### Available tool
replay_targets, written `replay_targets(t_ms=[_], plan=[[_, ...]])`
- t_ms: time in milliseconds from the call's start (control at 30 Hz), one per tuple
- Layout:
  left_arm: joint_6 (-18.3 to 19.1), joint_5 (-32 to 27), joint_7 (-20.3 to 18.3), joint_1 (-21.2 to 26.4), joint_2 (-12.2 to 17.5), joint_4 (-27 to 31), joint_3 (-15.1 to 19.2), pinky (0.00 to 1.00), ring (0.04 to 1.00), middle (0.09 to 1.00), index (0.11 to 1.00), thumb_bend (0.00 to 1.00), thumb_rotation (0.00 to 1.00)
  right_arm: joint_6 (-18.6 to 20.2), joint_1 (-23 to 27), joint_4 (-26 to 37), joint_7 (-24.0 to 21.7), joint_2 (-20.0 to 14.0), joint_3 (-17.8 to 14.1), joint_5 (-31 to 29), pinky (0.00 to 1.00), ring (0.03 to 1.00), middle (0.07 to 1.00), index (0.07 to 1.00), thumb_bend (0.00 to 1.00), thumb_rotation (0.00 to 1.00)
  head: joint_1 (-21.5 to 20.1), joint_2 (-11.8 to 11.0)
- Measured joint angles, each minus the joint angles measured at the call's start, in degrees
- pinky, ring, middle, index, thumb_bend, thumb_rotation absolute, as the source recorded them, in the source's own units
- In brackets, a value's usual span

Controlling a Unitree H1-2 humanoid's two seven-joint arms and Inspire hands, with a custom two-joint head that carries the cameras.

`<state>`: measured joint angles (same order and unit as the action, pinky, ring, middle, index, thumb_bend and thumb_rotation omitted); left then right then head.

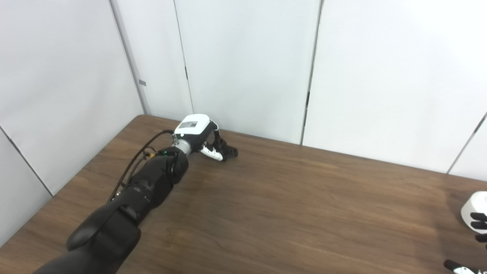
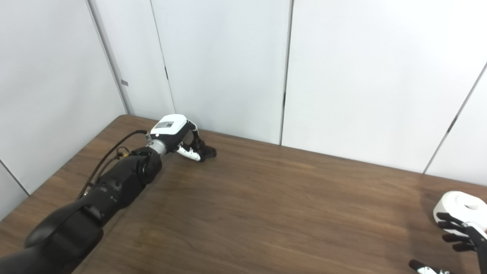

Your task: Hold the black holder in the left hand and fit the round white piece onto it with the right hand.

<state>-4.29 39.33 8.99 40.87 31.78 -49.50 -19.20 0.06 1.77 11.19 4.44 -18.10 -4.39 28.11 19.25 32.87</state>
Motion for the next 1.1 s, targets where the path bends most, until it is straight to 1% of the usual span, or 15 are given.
replay_targets(t_ms=[67, 133, 200, 267, 333, 400, 567, 633, 800, 933, 1000, 1100], plan=[[1.18, -0.21, -0.20, -1.65, 0.03, 2.97, 0.50, 0.91, 0.904, 0.809, 0.476, 0.52, 0.08, -0.05, 0.03, -0.01, 0.01, 0.00, 0.03, -0.01, 0.55, 0.613, 0.693, 0.729, 0.69, 0.00, -0.26, 0.00], [1.51, -0.52, -0.26, -3.28, 0.02, 5.73, 0.71, 0.90, 0.899, 0.810, 0.477, 0.52, 0.08, -0.09, 0.12, -0.04, 0.02, 0.00, 0.13, 0.04, 0.55, 0.608, 0.690, 0.728, 0.69, 0.00, -0.35, -0.09], [2.30, -1.01, -1.03, -5.01, 0.02, 8.95, 1.12, 0.91, 0.912, 0.825, 0.478, 0.52, 0.08, -0.09, 0.39, -0.07, 0.02, 0.02, 0.27, 0.08, 0.56, 0.609, 0.690, 0.729, 0.69, 0.00, -0.35, -0.09], [3.19, -1.46, -2.27, -6.43, 0.01, 11.82, 1.39, 0.88, 0.918, 0.837, 0.478, 0.52, 0.08, -0.07, 0.76, -0.08, 0.01, 0.03, 0.36, 0.12, 0.55, 0.608, 0.690, 0.729, 0.69, 0.00, -0.44, -0.09], [3.03, -1.83, -2.68, -7.43, 0.00, 13.60, 1.57, 0.86, 0.910, 0.835, 0.478, 0.52, 0.08, 0.00, 1.08, -0.08, 0.01, 0.08, 0.45, 0.23, 0.55, 0.608, 0.691, 0.730, 0.68, 0.00, -0.70, 0.09], [1.47, -2.52, -2.55, -8.39, -0.15, 14.29, 1.99, 0.85, 0.911, 0.836, 0.478, 0.52, 0.07, 0.01, 1.31, -0.08, 0.01, 0.13, 0.51, 0.36, 0.55, 0.604, 0.689, 0.727, 0.69, 0.00, -1.32, 0.26], [-0.67, -5.30, -2.47, -10.89, -1.60, 16.51, 3.03, 0.83, 0.915, 0.854, 0.477, 0.52, 0.07, 0.00, 1.91, -0.08, 0.01, 0.13, 0.61, 0.47, 0.54, 0.599, 0.690, 0.723, 0.70, 0.00, -2.19, 0.44], [-1.46, -6.71, -2.70, -12.15, -2.60, 17.92, 3.41, 0.83, 0.917, 0.858, 0.478, 0.53, 0.07, 0.00, 2.21, -0.08, 0.01, 0.13, 0.74, 0.47, 0.53, 0.601, 0.691, 0.722, 0.71, 0.00, -2.90, 0.70], [-5.85, -9.42, -2.85, -15.02, -6.01, 20.24, 3.32, 0.87, 0.929, 0.878, 0.479, 0.52, 0.07, 0.01, 2.89, -0.08, 0.01, 0.27, 1.07, 0.56, 0.52, 0.597, 0.688, 0.717, 0.72, 0.00, -4.48, 1.14], [-6.82, -9.96, -3.50, -16.49, -7.90, 22.90, 2.38, 0.88, 0.947, 0.902, 0.479, 0.52, 0.08, 0.06, 3.60, -0.11, 0.01, 0.55, 1.25, 0.89, 0.52, 0.599, 0.684, 0.712, 0.73, 0.00, -5.27, 1.23], [-6.78, -9.98, -4.53, -17.28, -8.71, 24.74, 1.71, 0.91, 0.960, 0.912, 0.479, 0.52, 0.08, 0.17, 3.72, -0.38, 0.01, 0.77, 1.32, 1.11, 0.51, 0.601, 0.684, 0.711, 0.73, 0.00, -6.15, 1.41], [-6.77, -10.15, -5.59, -18.08, -9.90, 26.37, 0.97, 0.90, 0.959, 0.913, 0.479, 0.52, 0.08, 0.42, 4.25, -1.01, -0.03, 1.59, 1.55, 1.17, 0.53, 0.607, 0.690, 0.709, 0.73, 0.00, -7.82, 1.67]])
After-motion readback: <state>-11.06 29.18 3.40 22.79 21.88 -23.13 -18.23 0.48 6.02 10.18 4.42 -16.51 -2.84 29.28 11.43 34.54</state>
